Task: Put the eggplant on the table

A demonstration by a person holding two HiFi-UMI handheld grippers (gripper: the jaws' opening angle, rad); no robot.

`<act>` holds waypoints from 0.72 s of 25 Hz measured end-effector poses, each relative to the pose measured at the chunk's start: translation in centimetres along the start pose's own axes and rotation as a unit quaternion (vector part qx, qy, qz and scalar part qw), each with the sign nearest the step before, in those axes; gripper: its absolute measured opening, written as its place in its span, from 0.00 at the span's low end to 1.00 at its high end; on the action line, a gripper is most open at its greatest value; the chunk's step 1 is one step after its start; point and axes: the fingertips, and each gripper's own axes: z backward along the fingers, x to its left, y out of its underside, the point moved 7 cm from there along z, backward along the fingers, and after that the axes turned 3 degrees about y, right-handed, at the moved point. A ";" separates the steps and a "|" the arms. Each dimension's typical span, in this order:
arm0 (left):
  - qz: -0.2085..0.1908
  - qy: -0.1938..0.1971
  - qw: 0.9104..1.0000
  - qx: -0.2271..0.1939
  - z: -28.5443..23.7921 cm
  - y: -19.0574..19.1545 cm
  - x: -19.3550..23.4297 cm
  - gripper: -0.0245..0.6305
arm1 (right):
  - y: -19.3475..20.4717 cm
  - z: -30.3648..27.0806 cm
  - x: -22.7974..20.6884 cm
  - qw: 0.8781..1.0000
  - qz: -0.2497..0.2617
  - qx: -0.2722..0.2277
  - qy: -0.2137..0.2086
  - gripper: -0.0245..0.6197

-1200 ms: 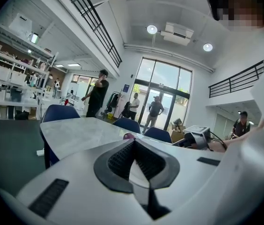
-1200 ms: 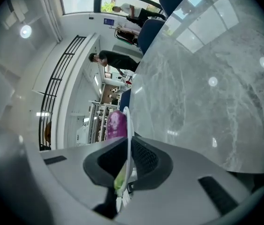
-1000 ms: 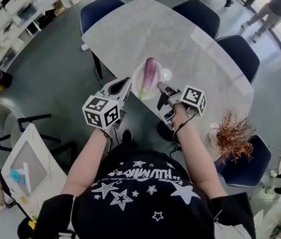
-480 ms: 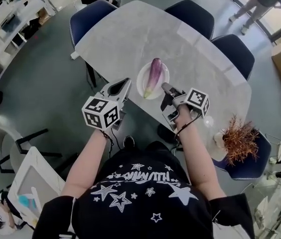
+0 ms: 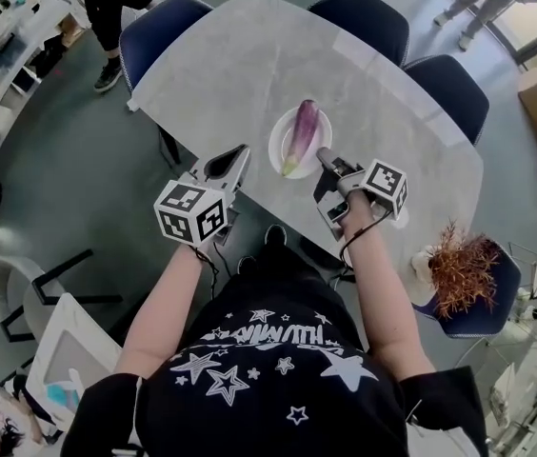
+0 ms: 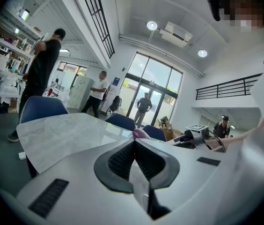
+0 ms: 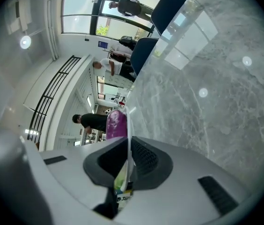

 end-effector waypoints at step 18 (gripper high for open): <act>-0.026 0.030 0.999 0.036 -12.8 -3.0 -0.6 0.05 | -10.7 -1.2 -2.7 0.999 -0.038 -0.030 -0.006 0.08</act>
